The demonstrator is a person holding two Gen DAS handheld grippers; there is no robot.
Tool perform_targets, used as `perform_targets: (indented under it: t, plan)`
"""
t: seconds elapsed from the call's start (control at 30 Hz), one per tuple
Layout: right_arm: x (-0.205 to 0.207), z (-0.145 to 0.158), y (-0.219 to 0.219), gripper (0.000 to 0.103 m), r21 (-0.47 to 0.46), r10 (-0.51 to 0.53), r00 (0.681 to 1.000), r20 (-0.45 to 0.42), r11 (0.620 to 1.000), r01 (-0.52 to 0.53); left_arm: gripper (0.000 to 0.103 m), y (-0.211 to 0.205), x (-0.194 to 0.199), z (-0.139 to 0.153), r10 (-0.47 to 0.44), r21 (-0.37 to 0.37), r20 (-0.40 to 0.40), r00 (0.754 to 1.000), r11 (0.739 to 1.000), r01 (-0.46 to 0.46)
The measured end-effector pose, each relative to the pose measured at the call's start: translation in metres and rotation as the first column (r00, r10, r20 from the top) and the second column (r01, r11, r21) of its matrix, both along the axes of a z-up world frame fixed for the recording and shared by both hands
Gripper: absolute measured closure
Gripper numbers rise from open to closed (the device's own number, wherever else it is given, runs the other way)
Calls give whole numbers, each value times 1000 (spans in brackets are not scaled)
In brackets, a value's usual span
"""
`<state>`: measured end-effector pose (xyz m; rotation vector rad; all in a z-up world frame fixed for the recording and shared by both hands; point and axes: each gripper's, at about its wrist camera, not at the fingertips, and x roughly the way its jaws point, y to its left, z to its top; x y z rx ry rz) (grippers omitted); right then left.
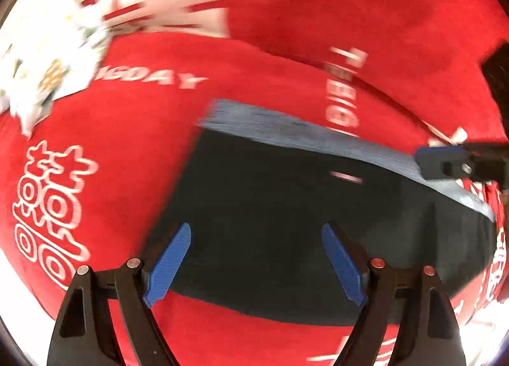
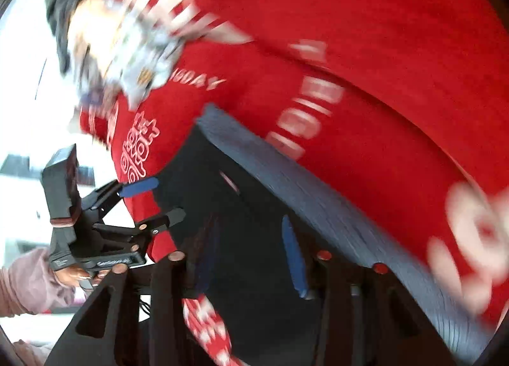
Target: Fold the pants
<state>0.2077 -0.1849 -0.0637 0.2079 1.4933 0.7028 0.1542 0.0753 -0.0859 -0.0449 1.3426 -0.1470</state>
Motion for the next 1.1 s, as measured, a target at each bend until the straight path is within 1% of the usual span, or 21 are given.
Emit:
perform_targets:
  t: [0.07, 0.1, 0.2, 0.23, 0.27, 0.33, 0.4, 0.43, 0.47, 0.5, 0.57, 0.63, 0.7, 0.73, 0.77, 0.87, 0.9, 0.93, 0.97, 1.03, 1.1]
  plan:
    - [26, -15, 48, 52, -21, 96, 995, 1, 995, -96, 18, 23, 6, -10, 2, -8, -17, 1000, 1000, -3]
    - [38, -24, 71, 52, -49, 145, 989, 7, 988, -144, 18, 34, 8, -17, -1, -22, -27, 1000, 1000, 1]
    - [61, -44, 114, 52, -89, 231, 973, 1, 969, -230, 18, 55, 11, -34, -36, -115, -68, 997, 993, 29]
    - [67, -50, 126, 52, -104, 254, 967, -8, 962, -254, 18, 58, 11, -39, -50, -153, -76, 996, 987, 38]
    - [74, -58, 134, 52, -113, 269, 963, -17, 956, -269, 18, 58, 11, -41, -58, -175, -75, 995, 984, 44]
    - [82, -70, 147, 52, -137, 288, 957, -38, 947, -291, 18, 61, 11, -47, -73, -206, -69, 995, 977, 57]
    - [88, -77, 154, 54, -136, 291, 954, -73, 945, -298, 18, 63, 11, -50, -71, -225, -68, 995, 973, 54]
    - [90, -80, 156, 77, -123, 290, 952, -93, 946, -300, 18, 65, 11, -51, -65, -233, -69, 996, 971, 47]
    - [91, -77, 157, 96, -118, 291, 953, -87, 947, -300, 18, 66, 11, -51, -60, -235, -69, 996, 971, 42]
    - [90, -73, 156, 96, -126, 294, 953, -72, 945, -301, 18, 67, 10, -50, -55, -235, -67, 996, 971, 38]
    - [85, -54, 160, 97, -109, 329, 944, -28, 937, -330, 18, 68, 6, -44, -49, -234, -55, 997, 972, 34]
    - [79, -37, 167, 97, -50, 358, 933, -37, 932, -360, 18, 72, 1, -40, -42, -239, -48, 998, 971, 30]
    - [74, -30, 178, 97, -44, 390, 920, -32, 919, -391, 18, 74, -2, -40, -38, -226, -53, 998, 974, 25]
    - [74, -34, 182, 97, -58, 395, 918, -37, 916, -396, 18, 75, -1, -41, -36, -212, -57, 998, 977, 23]
    - [76, -41, 185, 97, -81, 391, 919, -43, 916, -393, 18, 75, -2, -42, -35, -197, -60, 998, 980, 22]
    - [83, -81, 190, 96, -180, 337, 938, -78, 921, -346, 18, 74, 4, -40, -21, -163, -51, 998, 987, 13]
    - [84, -91, 187, 96, -193, 309, 947, -91, 927, -322, 18, 74, 5, -37, -12, -157, -44, 999, 988, 5]
    - [87, -95, 184, 95, -171, 267, 959, -90, 945, -279, 18, 74, 8, -32, -3, -156, -36, 999, 988, -3]
    - [88, -91, 179, 87, -164, 215, 973, -83, 960, -227, 18, 74, 10, -28, 6, -160, -28, 1000, 987, -10]
    - [85, -74, 167, 84, -162, 149, 988, -46, 975, -154, 18, 68, 18, -18, 13, -172, -4, 1000, 985, -14]
    - [79, -58, 151, 84, -140, 108, 993, -36, 984, -112, 18, 56, 29, -13, 5, -175, 14, 1000, 985, -2]
